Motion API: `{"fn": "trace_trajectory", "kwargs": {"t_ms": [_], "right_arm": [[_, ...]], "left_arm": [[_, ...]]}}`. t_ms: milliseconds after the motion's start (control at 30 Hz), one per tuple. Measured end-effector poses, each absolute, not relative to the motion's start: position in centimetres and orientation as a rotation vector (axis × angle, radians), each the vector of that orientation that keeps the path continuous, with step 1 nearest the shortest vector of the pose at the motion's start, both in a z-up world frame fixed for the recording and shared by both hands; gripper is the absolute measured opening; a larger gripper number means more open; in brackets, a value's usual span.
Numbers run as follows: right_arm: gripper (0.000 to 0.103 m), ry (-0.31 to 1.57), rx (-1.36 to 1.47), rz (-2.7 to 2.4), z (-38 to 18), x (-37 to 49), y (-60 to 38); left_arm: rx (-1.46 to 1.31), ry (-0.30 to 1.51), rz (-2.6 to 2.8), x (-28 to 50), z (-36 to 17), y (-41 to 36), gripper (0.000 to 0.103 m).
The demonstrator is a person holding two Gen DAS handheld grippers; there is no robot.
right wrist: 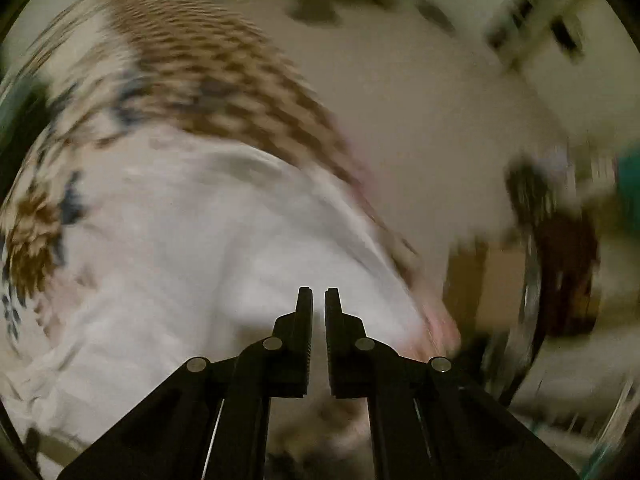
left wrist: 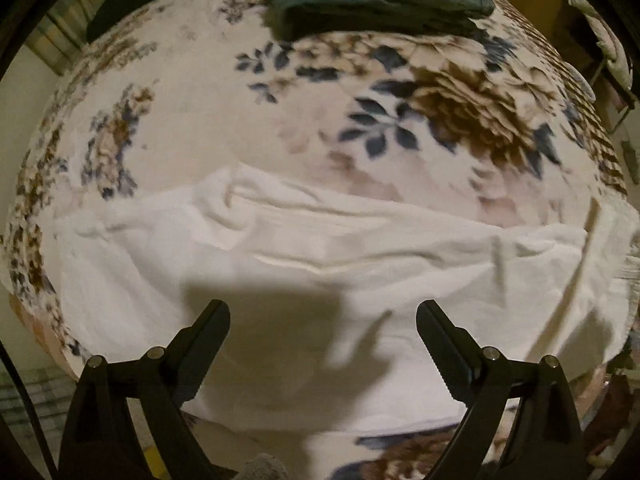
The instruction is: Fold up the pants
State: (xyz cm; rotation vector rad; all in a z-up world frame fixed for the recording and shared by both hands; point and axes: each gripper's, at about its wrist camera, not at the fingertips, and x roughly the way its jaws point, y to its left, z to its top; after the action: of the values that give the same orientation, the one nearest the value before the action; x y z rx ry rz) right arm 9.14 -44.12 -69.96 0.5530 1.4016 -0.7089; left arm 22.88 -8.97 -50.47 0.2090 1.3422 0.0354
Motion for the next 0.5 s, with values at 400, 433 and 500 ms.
{"fn": "trace_trajectory", "kwargs": {"t_ms": [400, 433, 500], "right_arm": [[0.076, 1.423, 0.610, -0.353, -69.9, 15.9, -37.2], [0.076, 1.467, 0.541, -0.360, -70.8, 17.5, -35.9], [0.025, 1.521, 0.390, -0.422, -72.3, 18.9, -34.6]], "left_arm": [[0.352, 1.381, 0.110, 20.9, -53.9, -12.9, 0.095], [0.355, 1.387, 0.110, 21.0, -54.1, -13.0, 0.095], [0.362, 1.386, 0.108, 21.0, -54.3, -13.1, 0.095]]}}
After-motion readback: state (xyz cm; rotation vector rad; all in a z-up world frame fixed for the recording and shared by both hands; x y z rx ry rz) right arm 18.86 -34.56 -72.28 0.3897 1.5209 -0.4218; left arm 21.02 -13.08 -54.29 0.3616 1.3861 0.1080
